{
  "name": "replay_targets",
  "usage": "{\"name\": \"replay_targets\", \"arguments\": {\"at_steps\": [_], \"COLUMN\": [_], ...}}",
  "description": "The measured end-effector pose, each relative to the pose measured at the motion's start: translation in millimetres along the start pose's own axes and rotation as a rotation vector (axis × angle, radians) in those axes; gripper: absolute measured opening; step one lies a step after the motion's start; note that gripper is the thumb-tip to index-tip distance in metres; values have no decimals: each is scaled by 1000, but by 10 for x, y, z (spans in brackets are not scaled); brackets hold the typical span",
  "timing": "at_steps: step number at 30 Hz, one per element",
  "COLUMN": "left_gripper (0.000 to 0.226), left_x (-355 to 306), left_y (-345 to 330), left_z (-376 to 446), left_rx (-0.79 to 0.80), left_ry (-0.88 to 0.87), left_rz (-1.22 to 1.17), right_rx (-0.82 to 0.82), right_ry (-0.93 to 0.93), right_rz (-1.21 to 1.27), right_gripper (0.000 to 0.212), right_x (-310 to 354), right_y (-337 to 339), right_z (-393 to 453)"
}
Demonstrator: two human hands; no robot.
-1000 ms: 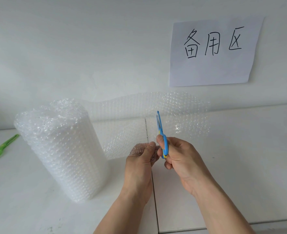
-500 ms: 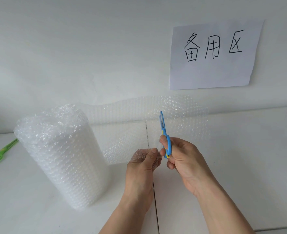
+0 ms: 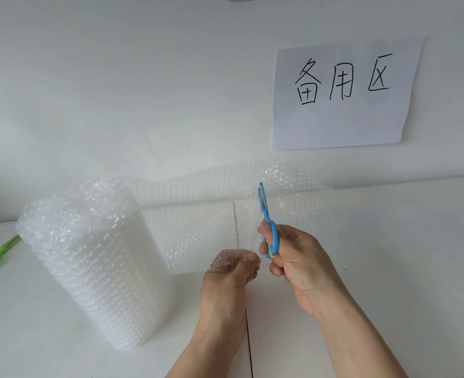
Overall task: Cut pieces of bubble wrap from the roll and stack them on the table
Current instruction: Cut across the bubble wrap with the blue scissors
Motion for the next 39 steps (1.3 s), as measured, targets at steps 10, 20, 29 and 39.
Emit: {"name": "replay_targets", "arguments": {"at_steps": [10,20,29,39], "left_gripper": [12,15,12,15], "left_x": [43,37,46,46], "left_y": [15,9,17,27], "left_z": [11,14,16,12], "left_rx": [43,64,86,90], "left_ry": [-43,-57,-61,-53], "left_rz": [36,50,49,41], "right_rx": [-14,-18,-21,-22], "right_ry": [-9,11,24,34], "right_rz": [4,22,42,47], "right_gripper": [24,22,26,20], "right_x": [4,15,11,27], "right_y": [76,71,80,81], "right_z": [34,50,94,132]}}
Point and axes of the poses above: each hand's wrist, its own z-axis towards the middle knuckle, its own y-axis out of the back of the hand, x = y × z, the point moved 1 cm from there along z, towards the middle knuckle, and after that the axes turned 1 degree about -x, right-handed, at the moved point
